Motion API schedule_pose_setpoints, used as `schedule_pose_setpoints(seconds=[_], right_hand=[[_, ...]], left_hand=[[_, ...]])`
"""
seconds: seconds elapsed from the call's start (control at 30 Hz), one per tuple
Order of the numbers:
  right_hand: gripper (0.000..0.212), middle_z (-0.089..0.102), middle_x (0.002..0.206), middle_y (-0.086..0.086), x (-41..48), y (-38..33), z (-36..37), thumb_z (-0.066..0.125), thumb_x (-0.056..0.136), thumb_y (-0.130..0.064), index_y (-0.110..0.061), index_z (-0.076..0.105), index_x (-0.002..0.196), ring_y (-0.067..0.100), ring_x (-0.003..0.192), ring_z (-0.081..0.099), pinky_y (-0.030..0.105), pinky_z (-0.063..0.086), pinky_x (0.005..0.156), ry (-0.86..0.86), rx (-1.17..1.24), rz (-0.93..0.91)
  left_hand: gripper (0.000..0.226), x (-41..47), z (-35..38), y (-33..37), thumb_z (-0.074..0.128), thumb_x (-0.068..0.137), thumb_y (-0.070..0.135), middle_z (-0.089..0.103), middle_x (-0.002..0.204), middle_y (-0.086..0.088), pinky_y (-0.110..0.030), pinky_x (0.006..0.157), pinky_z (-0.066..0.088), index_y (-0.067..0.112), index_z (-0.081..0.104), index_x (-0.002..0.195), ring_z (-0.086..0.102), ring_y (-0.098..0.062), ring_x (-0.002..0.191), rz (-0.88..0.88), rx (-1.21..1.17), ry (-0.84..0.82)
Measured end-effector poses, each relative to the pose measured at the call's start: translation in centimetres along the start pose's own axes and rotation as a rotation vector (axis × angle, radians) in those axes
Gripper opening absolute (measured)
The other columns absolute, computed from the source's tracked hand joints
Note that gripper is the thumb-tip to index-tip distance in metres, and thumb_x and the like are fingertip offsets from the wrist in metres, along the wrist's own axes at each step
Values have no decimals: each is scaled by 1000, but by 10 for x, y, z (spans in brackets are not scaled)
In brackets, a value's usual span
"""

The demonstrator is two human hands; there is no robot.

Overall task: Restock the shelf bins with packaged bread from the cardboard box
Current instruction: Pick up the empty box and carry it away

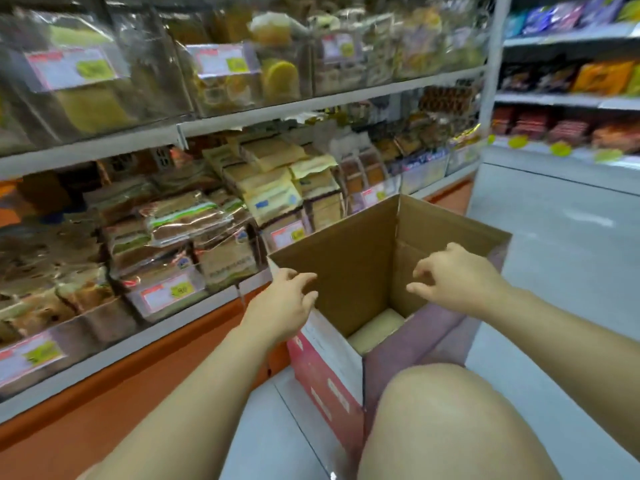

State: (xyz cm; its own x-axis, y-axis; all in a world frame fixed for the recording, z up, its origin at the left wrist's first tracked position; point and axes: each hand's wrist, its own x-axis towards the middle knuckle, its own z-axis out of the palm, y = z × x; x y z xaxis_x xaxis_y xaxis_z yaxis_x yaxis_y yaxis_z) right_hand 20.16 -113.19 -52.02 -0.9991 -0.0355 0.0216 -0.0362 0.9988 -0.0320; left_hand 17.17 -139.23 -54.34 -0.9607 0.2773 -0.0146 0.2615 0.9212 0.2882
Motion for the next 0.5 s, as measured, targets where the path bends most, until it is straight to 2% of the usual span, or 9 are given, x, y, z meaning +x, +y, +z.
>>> schedule_pose_setpoints(seconds=[0.07, 0.13, 0.23, 0.3, 0.4, 0.43, 0.5], right_hand=[[42, 66, 88, -4, 0, 13, 9, 45, 89, -61, -25, 66, 84, 17, 87, 59, 27, 39, 57, -76, -6, 28], [51, 61, 69, -2, 1, 19, 15, 45, 91, -60, -17, 58, 66, 17, 70, 58, 28, 36, 51, -157, 77, 50], [56, 51, 57, 3, 5, 26, 25, 48, 90, -58, -11, 48, 59, 20, 58, 50, 29, 33, 49, -133, 170, 95], [57, 49, 56, 3, 11, 34, 28, 50, 88, -58, -10, 46, 56, 22, 58, 51, 30, 35, 50, -81, 183, 149], [52, 60, 71, 6, 16, 56, 27, 52, 87, -55, -8, 60, 68, 25, 71, 59, 33, 47, 61, -45, 226, 243], [50, 64, 84, 9, 16, 66, 24, 53, 88, -54, -7, 65, 79, 26, 80, 61, 35, 50, 69, -29, 242, 279], [48, 62, 113, 13, 14, 84, 21, 55, 89, -48, -4, 66, 105, 28, 103, 58, 37, 48, 86, 20, 274, 338]], left_hand=[[45, 11, 12, 2, 35, 101, 44, 29, 151, -4, -35, 106, 34, 27, 41, 142, 40, -22, 133, -15, -25, -95], [43, 19, 19, 6, 36, 101, 43, 36, 147, -5, -32, 109, 31, 22, 50, 136, 38, -19, 135, -13, -65, -115], [37, 29, 22, 11, 41, 99, 40, 47, 135, -2, -25, 96, 39, 19, 58, 126, 51, -15, 117, 3, -89, -67], [34, 37, 25, 16, 42, 99, 40, 51, 129, -1, -22, 86, 42, 20, 62, 119, 55, -10, 101, 32, -132, -45], [34, 49, 34, 39, 41, 99, 41, 48, 121, 3, -18, 82, 41, 21, 62, 116, 52, -8, 99, 112, -193, -72], [34, 53, 38, 52, 40, 99, 42, 45, 118, 4, -18, 82, 41, 22, 62, 117, 52, -10, 101, 131, -206, -95], [37, 58, 48, 79, 39, 99, 46, 41, 113, 6, -21, 81, 40, 23, 60, 117, 51, -10, 100, 139, -212, -134]])
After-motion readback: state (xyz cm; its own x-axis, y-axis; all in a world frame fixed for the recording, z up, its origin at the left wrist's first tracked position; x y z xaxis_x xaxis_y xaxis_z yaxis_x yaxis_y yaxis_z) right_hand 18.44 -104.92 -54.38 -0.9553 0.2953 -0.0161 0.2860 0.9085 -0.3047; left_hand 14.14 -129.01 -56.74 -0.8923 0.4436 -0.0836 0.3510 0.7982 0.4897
